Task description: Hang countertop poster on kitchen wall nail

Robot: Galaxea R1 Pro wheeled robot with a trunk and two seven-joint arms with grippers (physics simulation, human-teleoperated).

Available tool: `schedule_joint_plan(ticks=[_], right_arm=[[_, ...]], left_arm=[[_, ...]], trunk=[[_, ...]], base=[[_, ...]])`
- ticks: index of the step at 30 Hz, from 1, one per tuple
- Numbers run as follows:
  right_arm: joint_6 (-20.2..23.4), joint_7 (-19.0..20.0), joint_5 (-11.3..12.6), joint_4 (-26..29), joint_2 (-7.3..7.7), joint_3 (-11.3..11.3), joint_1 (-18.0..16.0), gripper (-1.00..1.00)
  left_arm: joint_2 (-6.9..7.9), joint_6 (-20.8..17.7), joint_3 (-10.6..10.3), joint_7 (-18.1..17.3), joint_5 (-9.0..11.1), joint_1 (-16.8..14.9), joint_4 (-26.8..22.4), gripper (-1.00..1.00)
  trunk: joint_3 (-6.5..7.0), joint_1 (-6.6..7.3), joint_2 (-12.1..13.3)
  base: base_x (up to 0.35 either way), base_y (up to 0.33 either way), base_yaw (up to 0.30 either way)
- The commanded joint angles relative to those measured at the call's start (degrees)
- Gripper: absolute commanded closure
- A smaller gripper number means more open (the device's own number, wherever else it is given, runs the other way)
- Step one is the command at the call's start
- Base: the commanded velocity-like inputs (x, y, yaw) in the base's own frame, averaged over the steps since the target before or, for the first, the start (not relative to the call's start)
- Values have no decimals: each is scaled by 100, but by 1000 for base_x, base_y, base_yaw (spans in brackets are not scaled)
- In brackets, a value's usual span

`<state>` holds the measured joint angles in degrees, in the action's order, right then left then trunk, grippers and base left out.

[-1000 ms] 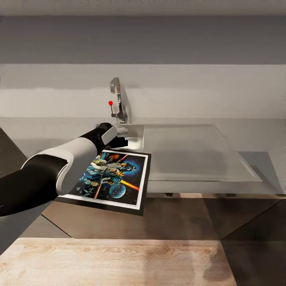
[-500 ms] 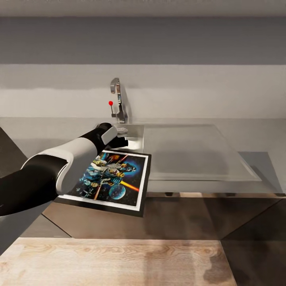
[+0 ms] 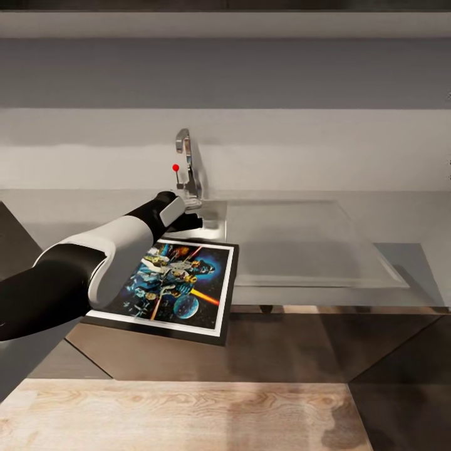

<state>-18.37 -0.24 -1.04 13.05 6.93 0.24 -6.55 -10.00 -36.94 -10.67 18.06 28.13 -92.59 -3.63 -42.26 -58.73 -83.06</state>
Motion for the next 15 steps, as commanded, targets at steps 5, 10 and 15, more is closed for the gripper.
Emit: schedule_joint_plan(ticks=[5,10,15], right_arm=[[-18,-2,-11,-4,1,2,-2,-100],[-22,-2,-11,-4,1,2,-4,-100],[-20,-2,-11,-4,1,-3,-3,-100]], left_arm=[[7,-41,-33,19,61,-4,-495,-100],[16,-63,-18,10,68,-4,-925,-100],[54,-380,7,0,103,-5,-1419,-100]], trunk=[[42,0,-2],[89,0,-2],[136,0,-2]], base=[[0,0,0],[0,0,0],[0,0,0]])
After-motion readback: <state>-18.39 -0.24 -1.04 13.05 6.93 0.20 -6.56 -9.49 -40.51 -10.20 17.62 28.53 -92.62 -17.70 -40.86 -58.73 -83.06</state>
